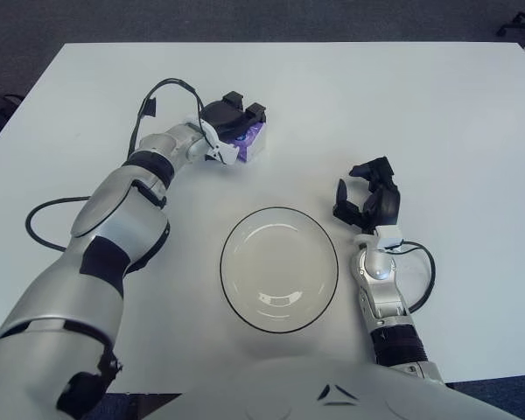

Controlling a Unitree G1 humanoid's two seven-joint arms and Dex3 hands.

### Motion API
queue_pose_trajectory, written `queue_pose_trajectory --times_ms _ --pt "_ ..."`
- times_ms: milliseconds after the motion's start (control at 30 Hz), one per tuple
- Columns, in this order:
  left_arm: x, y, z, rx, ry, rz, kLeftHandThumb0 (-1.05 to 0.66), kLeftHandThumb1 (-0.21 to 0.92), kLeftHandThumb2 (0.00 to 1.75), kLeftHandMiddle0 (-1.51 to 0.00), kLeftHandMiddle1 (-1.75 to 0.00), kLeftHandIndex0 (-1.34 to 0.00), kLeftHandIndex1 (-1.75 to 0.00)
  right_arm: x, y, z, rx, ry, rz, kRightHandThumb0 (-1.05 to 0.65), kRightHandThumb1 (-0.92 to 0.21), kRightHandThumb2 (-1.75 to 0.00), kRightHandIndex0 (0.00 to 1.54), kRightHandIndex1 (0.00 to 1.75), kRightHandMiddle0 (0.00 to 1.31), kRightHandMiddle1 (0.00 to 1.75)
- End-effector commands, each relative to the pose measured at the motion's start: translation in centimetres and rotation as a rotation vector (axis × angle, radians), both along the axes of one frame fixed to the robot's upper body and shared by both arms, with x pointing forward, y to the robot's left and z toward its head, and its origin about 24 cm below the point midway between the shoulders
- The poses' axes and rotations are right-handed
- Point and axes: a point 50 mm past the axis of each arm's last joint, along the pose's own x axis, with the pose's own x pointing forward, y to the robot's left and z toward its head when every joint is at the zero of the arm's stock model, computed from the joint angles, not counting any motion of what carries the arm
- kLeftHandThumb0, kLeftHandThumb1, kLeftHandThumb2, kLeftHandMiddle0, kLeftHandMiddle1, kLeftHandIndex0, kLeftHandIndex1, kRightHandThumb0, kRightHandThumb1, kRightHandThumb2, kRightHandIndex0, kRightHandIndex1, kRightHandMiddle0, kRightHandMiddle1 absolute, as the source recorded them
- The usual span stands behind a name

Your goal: Put the tissue paper into the plate.

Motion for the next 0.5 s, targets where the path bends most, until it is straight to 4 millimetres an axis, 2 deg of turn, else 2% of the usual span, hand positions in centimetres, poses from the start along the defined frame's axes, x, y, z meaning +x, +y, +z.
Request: queue_pose_trajectory --times_ms 0,200,467 --pt "-2.53 2.02 -6.15 0.135 0.177 0.044 0.00 -0.05 1.69 -0.94 -1.61 -0.65 -1.75 -2.62 -1.48 -4.55 -0.067 0.219 -0.035 -0.01 -0.35 -1.17 0.70 1.41 0.44 1.75" --pt "-2.71 2.24 -6.52 0.081 0.186 0.080 0.00 -0.03 1.65 -0.93 -1.58 -0.64 -1.75 -2.63 -1.47 -4.54 -0.072 0.216 -0.030 -0.01 -0.35 -1.17 0.70 1.41 0.44 1.75" --pt "-2.80 2.61 -6.73 -0.114 0.219 0.180 0.00 -0.03 1.66 -0.93 -1.57 -0.65 -1.75 -2.60 -1.53 -4.59 -0.064 0.219 -0.024 -0.01 -0.35 -1.17 0.70 1.40 0.45 1.75"
